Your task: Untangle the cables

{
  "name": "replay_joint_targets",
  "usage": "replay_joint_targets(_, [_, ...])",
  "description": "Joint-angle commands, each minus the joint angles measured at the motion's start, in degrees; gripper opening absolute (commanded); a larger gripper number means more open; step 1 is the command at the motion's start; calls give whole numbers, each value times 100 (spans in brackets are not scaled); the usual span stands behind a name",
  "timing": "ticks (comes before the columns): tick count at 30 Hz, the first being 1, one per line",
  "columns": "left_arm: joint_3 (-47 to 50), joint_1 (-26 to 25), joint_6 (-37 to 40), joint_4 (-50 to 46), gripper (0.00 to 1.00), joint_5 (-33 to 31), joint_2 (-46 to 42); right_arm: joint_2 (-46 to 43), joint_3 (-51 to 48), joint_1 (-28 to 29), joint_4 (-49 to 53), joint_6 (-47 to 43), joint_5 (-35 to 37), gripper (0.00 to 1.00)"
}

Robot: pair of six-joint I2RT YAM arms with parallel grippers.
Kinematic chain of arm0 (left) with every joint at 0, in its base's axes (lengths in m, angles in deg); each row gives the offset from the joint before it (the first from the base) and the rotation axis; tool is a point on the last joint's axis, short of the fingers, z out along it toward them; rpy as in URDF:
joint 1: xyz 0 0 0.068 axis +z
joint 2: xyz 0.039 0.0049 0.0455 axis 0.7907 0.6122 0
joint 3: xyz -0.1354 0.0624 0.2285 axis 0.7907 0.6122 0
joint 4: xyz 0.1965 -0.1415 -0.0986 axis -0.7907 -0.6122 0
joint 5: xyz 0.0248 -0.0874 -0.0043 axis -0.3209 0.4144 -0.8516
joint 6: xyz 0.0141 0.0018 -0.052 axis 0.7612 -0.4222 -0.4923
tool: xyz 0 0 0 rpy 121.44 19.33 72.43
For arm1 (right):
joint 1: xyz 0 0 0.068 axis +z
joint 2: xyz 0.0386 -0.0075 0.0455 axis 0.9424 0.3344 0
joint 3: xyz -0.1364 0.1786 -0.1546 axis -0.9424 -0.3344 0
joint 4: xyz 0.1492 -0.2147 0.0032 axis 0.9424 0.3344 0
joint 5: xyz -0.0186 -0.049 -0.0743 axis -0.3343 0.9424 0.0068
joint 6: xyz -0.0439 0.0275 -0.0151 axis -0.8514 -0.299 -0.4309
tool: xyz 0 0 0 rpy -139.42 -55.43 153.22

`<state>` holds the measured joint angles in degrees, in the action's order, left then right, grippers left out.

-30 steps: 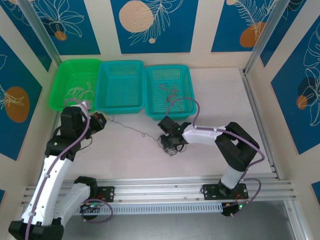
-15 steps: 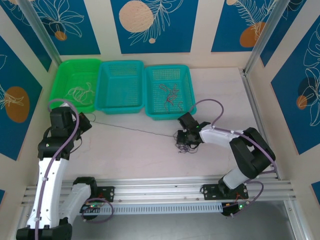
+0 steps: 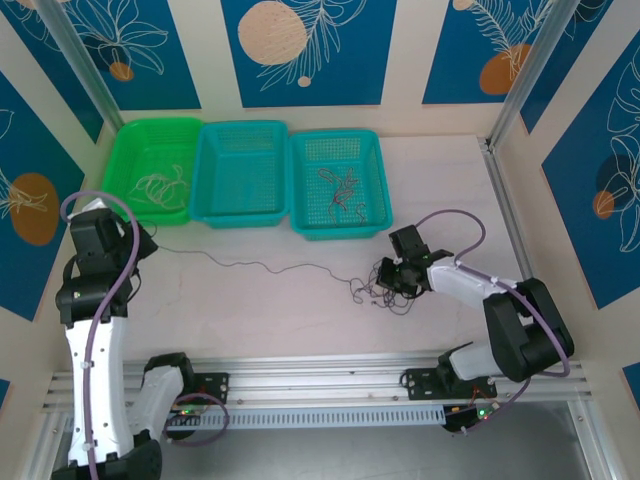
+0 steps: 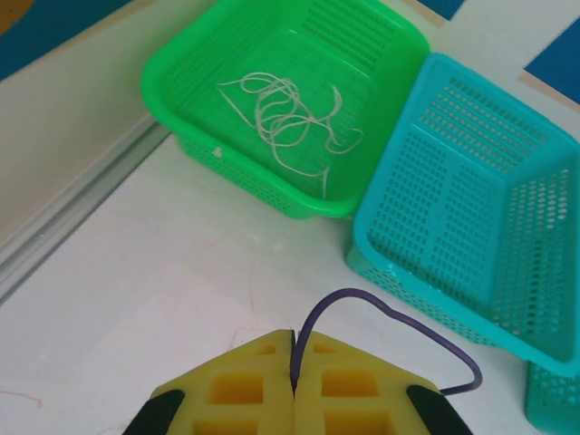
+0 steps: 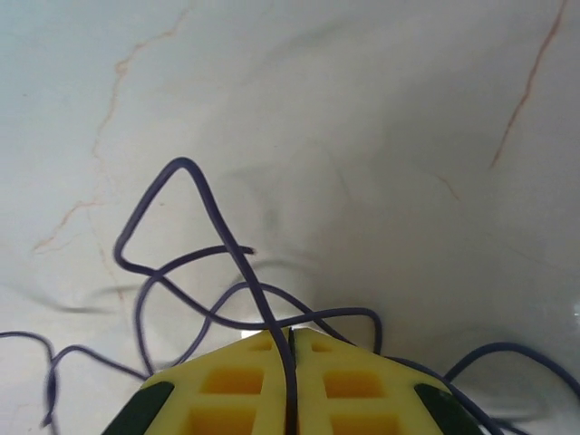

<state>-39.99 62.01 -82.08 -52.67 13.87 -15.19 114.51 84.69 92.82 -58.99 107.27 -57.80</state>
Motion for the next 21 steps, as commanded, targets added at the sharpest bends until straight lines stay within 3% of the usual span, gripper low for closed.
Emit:
replay_joint_targets(1, [74, 69, 127, 261, 0, 773, -23, -183, -46, 1, 178, 32, -191, 10])
replay_joint_targets(3, [149, 68, 198, 566, 0, 1594, -54, -233, -7, 22, 219, -13, -240, 10])
replay_joint_targets(5, [404, 70, 188, 1326, 0, 3111, -136, -288, 12, 117, 160, -135, -388, 15])
replay_joint_targets(7, [750, 53, -187, 2100, 5, 4198, -136, -336, 82, 266, 183, -185, -370, 20])
replay_joint_targets(9, [1097, 15, -501, 2622, 10, 4717, -93, -402, 127, 414, 163, -185, -249, 20])
replay_joint_targets(12, [1553, -133, -642, 2812, 17, 4808, -150, -456, 173, 477, 157, -150, -192, 20])
replay_joint_targets(17, [1742, -348, 20, 1617, 70, 3613, -477, -409, 267, 496, 236, -192, -184, 19])
replay_joint_targets(19, [1671, -439, 376, 1319, 74, 3381, -541, -367, 302, 492, 268, -203, -176, 19])
replay_joint_targets(21, [1635, -686, 626, 1343, 70, 3417, -581, -314, 328, 492, 272, -192, -184, 19])
